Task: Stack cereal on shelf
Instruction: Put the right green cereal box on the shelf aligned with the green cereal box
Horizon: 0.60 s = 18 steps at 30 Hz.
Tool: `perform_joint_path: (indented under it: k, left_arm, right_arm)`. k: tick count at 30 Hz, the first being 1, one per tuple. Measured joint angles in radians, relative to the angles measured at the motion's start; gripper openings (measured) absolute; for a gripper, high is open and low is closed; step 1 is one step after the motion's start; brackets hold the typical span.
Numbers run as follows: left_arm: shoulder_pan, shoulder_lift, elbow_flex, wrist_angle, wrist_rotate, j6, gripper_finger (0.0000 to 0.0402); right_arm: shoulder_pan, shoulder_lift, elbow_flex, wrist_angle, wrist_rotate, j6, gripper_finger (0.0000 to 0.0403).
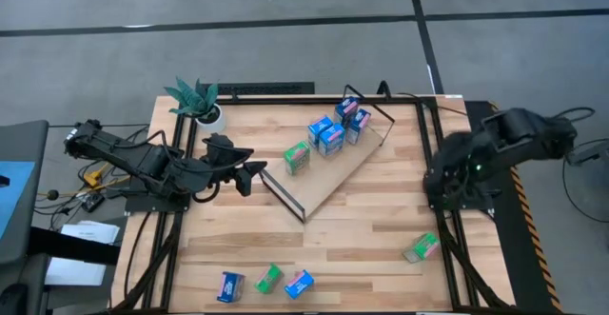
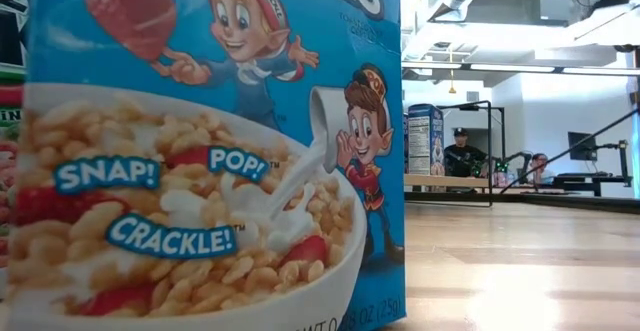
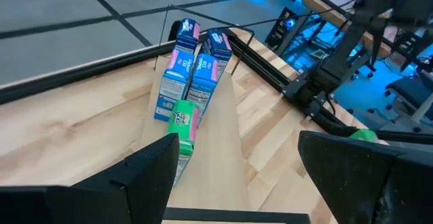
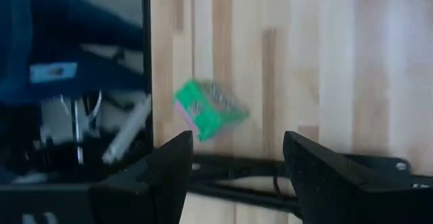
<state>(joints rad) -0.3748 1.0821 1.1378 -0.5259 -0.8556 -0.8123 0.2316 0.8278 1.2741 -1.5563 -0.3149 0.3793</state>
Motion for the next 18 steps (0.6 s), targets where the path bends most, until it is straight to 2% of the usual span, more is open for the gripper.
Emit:
perform_joint_path:
  k: [6, 10, 14, 18]
  left_arm:
    - [0.0, 0.0, 0.0, -0.009, 0.006, -0.017, 0.0293]
    - [0.0, 0.0, 0.0, -0.009, 0.006, -0.018, 0.0293]
    - [0.0, 0.0, -0.013, 0.002, 0.005, -0.034, 0.0293]
    - [0.001, 0.001, -0.029, -0.008, 0.013, -0.089, 0.0293]
  right_arm:
    - [0.203, 0.013, -0.101, 0.081, -0.025, -0.008, 0.0257]
    - [0.3, 0.058, -0.121, 0.114, -0.024, -0.089, 0.0283]
    - [0.337, 0.091, -0.121, 0.115, 0.004, -0.186, 0.0326]
    - [0.349, 0.093, -0.142, 0.124, 0.046, -0.191, 0.0361]
